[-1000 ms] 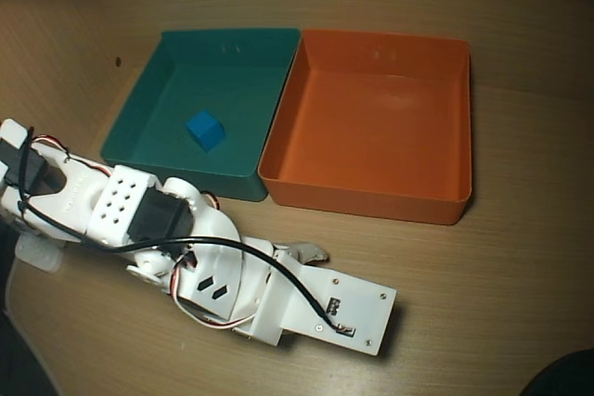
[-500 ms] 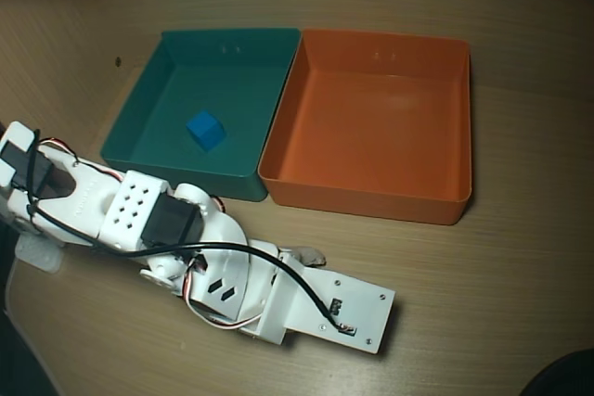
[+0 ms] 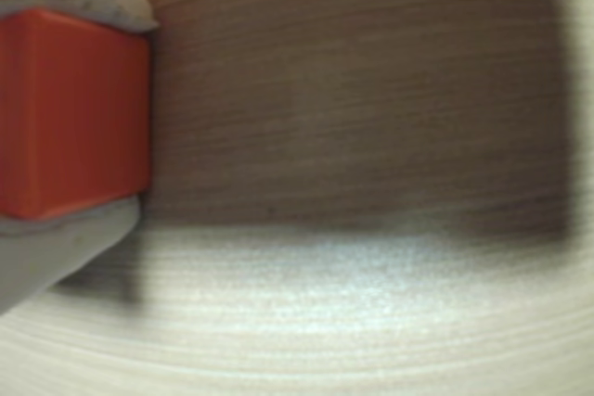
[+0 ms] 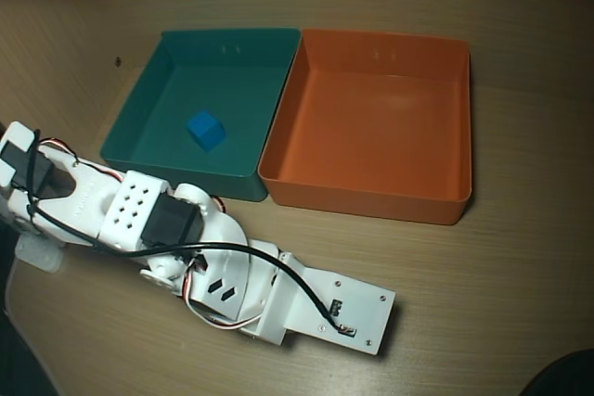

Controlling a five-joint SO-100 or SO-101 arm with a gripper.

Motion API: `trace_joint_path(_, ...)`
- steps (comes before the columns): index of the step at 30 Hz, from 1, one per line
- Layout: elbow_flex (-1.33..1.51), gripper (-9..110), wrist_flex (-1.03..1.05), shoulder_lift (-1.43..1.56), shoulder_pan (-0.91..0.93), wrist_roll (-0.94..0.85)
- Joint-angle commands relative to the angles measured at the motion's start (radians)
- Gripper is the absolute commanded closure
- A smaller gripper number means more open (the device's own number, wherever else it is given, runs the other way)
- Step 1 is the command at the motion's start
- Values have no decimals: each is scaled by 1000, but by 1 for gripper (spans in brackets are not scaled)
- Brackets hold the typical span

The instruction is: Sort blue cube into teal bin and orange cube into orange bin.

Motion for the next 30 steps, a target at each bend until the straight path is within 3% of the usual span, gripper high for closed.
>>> trace_joint_path(1,-77,107,-14,255,-5,6)
trace_joint_path(11,-63,107,-14,581,-132,3)
trace_joint_path(23,-84,107,-15,586,-302,6)
trace_joint_path(30,-268,107,0,472,-347,8)
